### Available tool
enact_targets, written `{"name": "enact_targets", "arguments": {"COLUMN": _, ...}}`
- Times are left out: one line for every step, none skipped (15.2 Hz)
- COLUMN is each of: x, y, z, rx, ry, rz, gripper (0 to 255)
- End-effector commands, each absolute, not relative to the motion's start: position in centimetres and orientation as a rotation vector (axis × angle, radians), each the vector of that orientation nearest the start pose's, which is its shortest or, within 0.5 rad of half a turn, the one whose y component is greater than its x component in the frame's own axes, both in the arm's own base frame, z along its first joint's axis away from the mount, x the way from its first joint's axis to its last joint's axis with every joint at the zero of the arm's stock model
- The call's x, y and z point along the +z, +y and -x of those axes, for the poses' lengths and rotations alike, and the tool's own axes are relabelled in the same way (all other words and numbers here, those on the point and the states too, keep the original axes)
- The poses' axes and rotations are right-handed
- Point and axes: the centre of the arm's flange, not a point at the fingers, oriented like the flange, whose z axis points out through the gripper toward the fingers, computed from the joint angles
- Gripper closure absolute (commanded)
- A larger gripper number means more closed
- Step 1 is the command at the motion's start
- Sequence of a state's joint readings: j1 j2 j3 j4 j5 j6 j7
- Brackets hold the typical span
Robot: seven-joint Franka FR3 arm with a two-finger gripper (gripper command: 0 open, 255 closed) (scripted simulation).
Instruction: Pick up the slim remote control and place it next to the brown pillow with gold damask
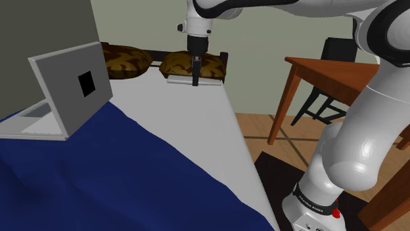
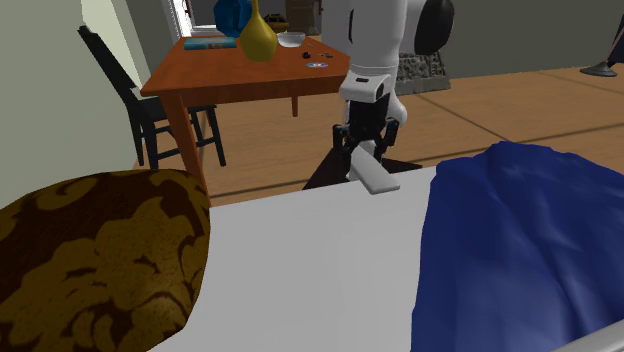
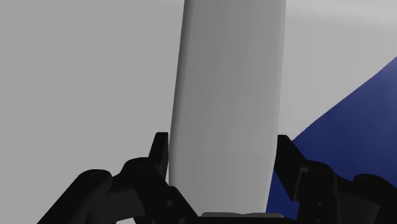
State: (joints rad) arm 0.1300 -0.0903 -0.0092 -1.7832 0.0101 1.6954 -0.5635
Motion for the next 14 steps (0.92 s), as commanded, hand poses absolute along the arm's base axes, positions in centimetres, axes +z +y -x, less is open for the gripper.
{"name": "enact_targets", "arguments": {"x": 59.3, "y": 6.5, "z": -52.9, "rx": -0.007, "ry": -1.049, "rz": 2.951, "gripper": 255}}
{"name": "enact_targets", "arguments": {"x": 59.9, "y": 6.5, "z": -52.9, "rx": -0.007, "ry": -1.049, "rz": 2.951, "gripper": 255}}
{"name": "enact_targets", "arguments": {"x": 60.4, "y": 6.5, "z": -52.9, "rx": -0.007, "ry": -1.049, "rz": 2.951, "gripper": 255}}
{"name": "enact_targets", "arguments": {"x": 60.9, "y": 6.5, "z": -52.9, "rx": -0.007, "ry": -1.049, "rz": 2.951, "gripper": 255}}
{"name": "enact_targets", "arguments": {"x": 61.4, "y": 6.5, "z": -52.9, "rx": -0.007, "ry": -1.049, "rz": 2.951, "gripper": 255}}
{"name": "enact_targets", "arguments": {"x": 62.0, "y": 6.5, "z": -52.9, "rx": -0.007, "ry": -1.049, "rz": 2.951, "gripper": 255}}
{"name": "enact_targets", "arguments": {"x": 62.5, "y": 6.5, "z": -52.9, "rx": -0.007, "ry": -1.049, "rz": 2.951, "gripper": 255}}
{"name": "enact_targets", "arguments": {"x": 63.0, "y": 6.5, "z": -52.9, "rx": -0.007, "ry": -1.049, "rz": 2.951, "gripper": 255}}
{"name": "enact_targets", "arguments": {"x": 63.5, "y": 6.5, "z": -52.9, "rx": -0.007, "ry": -1.049, "rz": 2.951, "gripper": 255}}
{"name": "enact_targets", "arguments": {"x": 64.1, "y": 6.5, "z": -52.9, "rx": -0.007, "ry": -1.049, "rz": 2.951, "gripper": 255}}
{"name": "enact_targets", "arguments": {"x": 64.6, "y": 6.5, "z": -52.9, "rx": -0.007, "ry": -1.049, "rz": 2.951, "gripper": 255}}
{"name": "enact_targets", "arguments": {"x": 65.1, "y": 6.5, "z": -52.9, "rx": -0.007, "ry": -1.049, "rz": 2.951, "gripper": 255}}
{"name": "enact_targets", "arguments": {"x": 65.7, "y": 6.5, "z": -52.9, "rx": -0.007, "ry": -1.049, "rz": 2.951, "gripper": 255}}
{"name": "enact_targets", "arguments": {"x": 66.2, "y": 6.5, "z": -52.9, "rx": -0.007, "ry": -1.049, "rz": 2.951, "gripper": 255}}
